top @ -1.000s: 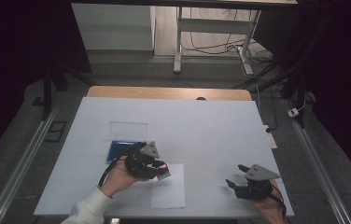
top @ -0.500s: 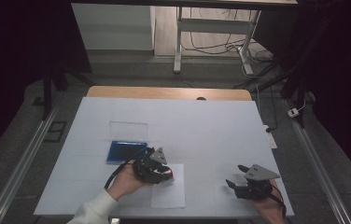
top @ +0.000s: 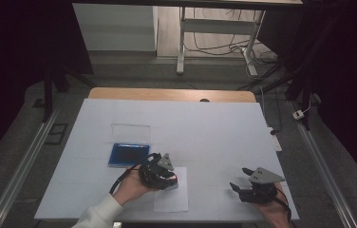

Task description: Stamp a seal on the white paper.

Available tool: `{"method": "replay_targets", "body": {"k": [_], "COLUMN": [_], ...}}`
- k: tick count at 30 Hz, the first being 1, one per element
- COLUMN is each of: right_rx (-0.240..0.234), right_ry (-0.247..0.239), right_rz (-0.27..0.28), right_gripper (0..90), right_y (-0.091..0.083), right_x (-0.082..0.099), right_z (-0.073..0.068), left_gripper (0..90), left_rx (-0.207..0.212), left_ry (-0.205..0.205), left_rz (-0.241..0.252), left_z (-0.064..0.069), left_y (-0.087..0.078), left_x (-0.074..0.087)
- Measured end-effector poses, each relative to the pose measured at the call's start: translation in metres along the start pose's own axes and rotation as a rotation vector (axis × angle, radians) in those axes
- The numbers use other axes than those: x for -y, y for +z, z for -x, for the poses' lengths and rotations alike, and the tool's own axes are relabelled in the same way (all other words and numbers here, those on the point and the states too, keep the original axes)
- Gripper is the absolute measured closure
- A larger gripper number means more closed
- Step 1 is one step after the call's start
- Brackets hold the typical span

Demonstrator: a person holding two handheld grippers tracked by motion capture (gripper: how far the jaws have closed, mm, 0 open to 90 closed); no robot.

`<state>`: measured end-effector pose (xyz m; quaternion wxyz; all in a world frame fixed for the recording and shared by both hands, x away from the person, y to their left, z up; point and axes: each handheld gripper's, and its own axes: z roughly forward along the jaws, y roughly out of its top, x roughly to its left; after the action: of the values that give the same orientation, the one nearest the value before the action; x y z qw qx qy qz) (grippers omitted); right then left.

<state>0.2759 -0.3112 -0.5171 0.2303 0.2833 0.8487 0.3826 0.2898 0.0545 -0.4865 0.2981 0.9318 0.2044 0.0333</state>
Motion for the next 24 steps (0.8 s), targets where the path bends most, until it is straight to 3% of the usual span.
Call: {"method": "replay_targets", "body": {"k": [24], "right_rx": [-0.002], "right_ry": [0.001], "right_rz": [0.000], "right_gripper": [25.9], "right_y": [0.0005], "right_x": [0.0001], "right_z": [-0.0001], "left_gripper": [69.9], "left_rx": [-0.003], "left_ry": [0.010], "left_rz": [-0.018], "left_z": [0.0010], "left_y": [0.0034], "left_x": [-0.0004]}}
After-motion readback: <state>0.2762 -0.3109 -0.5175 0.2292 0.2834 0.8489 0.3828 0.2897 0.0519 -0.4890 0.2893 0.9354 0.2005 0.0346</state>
